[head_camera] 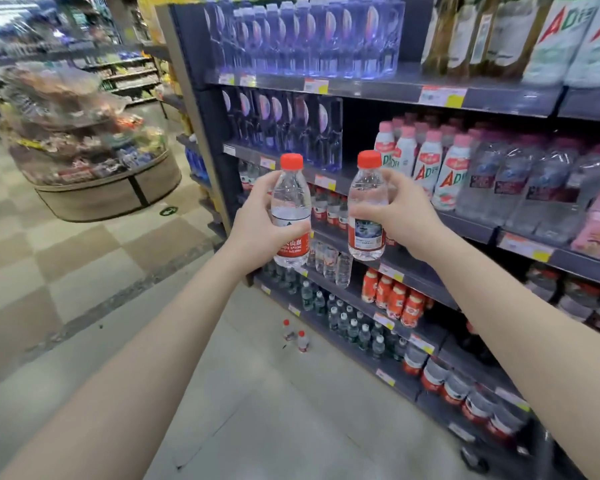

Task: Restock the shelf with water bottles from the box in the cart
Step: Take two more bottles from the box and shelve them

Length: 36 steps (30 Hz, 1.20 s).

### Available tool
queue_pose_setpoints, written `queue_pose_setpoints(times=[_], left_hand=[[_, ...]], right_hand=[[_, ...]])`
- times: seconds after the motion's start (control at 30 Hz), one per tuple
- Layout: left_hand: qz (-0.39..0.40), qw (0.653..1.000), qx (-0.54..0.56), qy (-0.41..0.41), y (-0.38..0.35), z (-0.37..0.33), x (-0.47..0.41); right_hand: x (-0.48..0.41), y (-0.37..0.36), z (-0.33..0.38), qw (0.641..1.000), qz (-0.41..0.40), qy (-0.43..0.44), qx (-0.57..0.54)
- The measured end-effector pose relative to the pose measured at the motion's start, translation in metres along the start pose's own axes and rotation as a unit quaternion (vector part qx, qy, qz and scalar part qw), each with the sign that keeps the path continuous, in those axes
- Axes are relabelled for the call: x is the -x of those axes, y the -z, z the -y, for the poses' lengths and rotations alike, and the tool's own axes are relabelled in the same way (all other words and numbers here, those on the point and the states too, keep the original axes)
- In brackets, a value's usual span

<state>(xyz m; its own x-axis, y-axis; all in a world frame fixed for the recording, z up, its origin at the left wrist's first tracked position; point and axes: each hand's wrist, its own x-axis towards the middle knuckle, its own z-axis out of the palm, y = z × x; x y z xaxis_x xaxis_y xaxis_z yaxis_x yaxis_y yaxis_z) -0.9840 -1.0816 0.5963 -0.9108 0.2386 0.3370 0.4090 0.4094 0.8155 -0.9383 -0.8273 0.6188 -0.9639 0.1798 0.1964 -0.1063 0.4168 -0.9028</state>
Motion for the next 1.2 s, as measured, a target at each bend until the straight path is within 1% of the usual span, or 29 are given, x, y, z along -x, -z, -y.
queue_pose_setpoints(times=[0.1,0.27,0.4,0.57,0.7,0.83,0.97,1.07,1.2], left_hand=[[0.015,1.0,0.0,-0.001,-0.001,0.018,-0.041],[0.068,0.997,0.036,-0.026,-0.011,0.058,-0.105],[0.133,0.988,0.068,-0.049,-0.028,0.092,-0.152],[0.24,0.964,0.076,-0.084,-0.061,0.128,-0.202],[0.291,0.949,0.084,-0.089,-0.102,0.157,-0.228],[0.291,0.948,0.081,-0.096,-0.146,0.192,-0.234],[0.288,0.948,0.084,-0.106,-0.196,0.241,-0.237],[0.292,0.944,0.091,-0.126,-0.236,0.275,-0.243],[0.297,0.933,0.102,-0.176,-0.288,0.309,-0.251]], right_hand=[[-0.033,-0.004,-0.003,1.0,-0.025,-0.015,-0.001],[-0.075,-0.02,-0.021,0.998,-0.052,-0.036,0.022],[-0.092,-0.036,-0.044,0.992,-0.104,-0.063,0.036],[-0.1,-0.058,-0.071,0.976,-0.175,-0.111,0.066],[-0.108,-0.071,-0.103,0.968,-0.199,-0.139,0.058],[-0.115,-0.075,-0.148,0.964,-0.209,-0.152,0.065],[-0.124,-0.077,-0.214,0.964,-0.215,-0.144,0.056],[-0.133,-0.083,-0.27,0.966,-0.222,-0.124,0.046],[-0.146,-0.087,-0.338,0.965,-0.243,-0.078,0.062]])
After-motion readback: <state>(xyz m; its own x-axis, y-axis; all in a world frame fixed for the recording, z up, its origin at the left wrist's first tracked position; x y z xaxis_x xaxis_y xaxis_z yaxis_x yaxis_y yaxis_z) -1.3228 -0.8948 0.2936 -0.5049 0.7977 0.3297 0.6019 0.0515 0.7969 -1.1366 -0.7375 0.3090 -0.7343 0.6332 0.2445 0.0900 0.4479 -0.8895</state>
